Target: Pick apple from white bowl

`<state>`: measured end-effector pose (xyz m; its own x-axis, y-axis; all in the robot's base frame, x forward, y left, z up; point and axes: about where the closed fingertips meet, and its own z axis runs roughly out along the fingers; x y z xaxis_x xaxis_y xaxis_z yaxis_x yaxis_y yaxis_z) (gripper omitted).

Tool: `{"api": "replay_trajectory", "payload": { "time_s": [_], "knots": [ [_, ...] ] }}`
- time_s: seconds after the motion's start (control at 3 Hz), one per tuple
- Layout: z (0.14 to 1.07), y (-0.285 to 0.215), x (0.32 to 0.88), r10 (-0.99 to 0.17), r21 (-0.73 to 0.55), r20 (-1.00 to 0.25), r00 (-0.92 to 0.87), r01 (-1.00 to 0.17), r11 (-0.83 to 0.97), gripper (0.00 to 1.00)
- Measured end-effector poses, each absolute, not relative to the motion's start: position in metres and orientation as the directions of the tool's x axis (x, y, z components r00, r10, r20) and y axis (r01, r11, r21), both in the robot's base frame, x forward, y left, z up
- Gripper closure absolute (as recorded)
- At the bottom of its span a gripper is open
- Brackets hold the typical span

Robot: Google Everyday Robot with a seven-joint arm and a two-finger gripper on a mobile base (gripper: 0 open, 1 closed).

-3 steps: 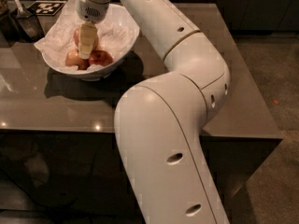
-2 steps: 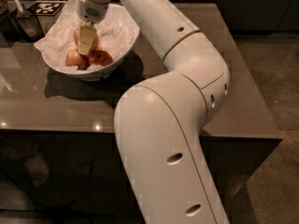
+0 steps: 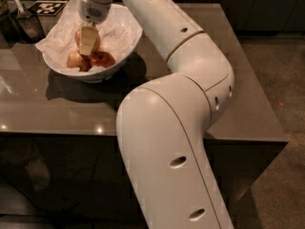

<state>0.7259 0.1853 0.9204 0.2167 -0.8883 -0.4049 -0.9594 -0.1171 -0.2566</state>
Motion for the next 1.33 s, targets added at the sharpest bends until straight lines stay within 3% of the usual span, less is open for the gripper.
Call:
{"api": "replay_trajectory", "payload": {
  "time_s": [0.33, 1.33],
  "knots": [
    [0.931, 0.189, 0.727, -0.887, -0.283, -0.403, 0.226, -0.952, -0.114, 1.00],
    [1.017, 0.202, 0.714, -0.870, -0.403, -0.407, 0.278, -0.909, -0.102, 1.00]
  ]
}}
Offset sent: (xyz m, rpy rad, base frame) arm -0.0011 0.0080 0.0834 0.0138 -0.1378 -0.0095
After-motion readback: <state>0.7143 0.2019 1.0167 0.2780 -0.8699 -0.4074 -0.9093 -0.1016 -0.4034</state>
